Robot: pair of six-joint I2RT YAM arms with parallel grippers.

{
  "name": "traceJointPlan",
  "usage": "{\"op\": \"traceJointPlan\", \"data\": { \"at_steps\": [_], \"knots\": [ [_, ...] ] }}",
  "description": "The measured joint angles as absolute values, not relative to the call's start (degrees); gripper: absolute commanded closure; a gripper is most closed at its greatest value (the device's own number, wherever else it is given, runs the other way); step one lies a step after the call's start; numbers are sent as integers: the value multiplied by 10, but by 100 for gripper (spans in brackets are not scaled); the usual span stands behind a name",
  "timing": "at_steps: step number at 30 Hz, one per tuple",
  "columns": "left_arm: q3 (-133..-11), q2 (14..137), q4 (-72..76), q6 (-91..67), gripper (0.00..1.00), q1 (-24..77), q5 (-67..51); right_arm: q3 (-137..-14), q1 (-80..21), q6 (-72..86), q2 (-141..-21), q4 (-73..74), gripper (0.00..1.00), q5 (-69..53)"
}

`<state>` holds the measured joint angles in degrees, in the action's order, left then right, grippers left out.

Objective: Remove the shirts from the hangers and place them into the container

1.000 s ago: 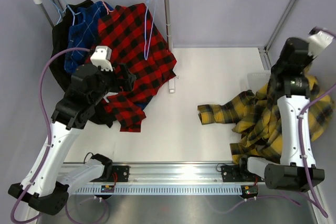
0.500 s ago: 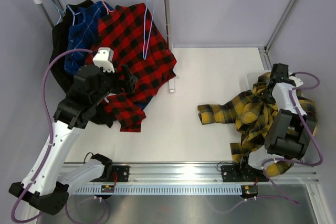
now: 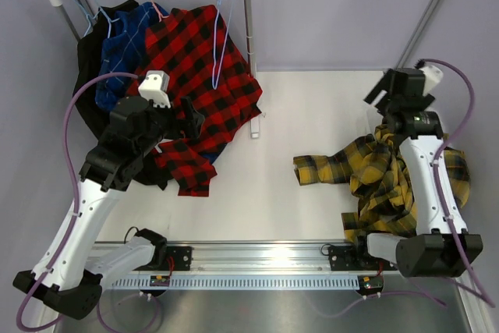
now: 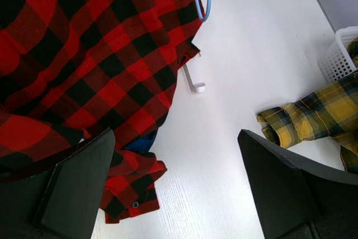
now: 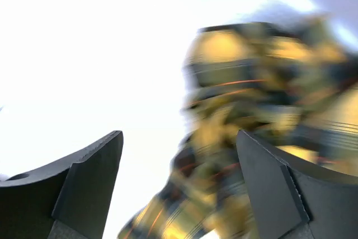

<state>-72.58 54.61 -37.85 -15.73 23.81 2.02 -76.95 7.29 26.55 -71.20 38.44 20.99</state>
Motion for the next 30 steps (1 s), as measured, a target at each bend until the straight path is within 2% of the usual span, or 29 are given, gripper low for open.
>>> {"op": "traceJointPlan", "data": {
  "at_steps": [5,12,15,21,24,25,27,28,30],
  "knots": [
    [-726,550,-378,-157,1,238,18,-745,-119,244,-721,382,7,204],
    [-725,549,-378,-161,1,238,18,-643,-286,257,-812,380,5,186],
    [-719,547,-377,-161,1,238,18,-616,-319,270,-857,367,5,171],
    [-707,543,-378,-162,1,238,18,-581,-322,303,-925,335,5,168],
    [-702,537,-378,-162,1,238,19,-578,-322,313,-957,319,11,168],
    [-700,534,-378,-162,1,238,19,-578,-322,315,-968,313,14,168],
    [-697,531,-379,-162,1,238,19,-577,-322,323,-985,303,33,164],
    [-696,530,-378,-162,1,238,19,-577,-322,326,-985,292,56,166],
    [-696,529,-378,-162,1,238,19,-577,-322,333,-985,293,81,170]
  ]
}}
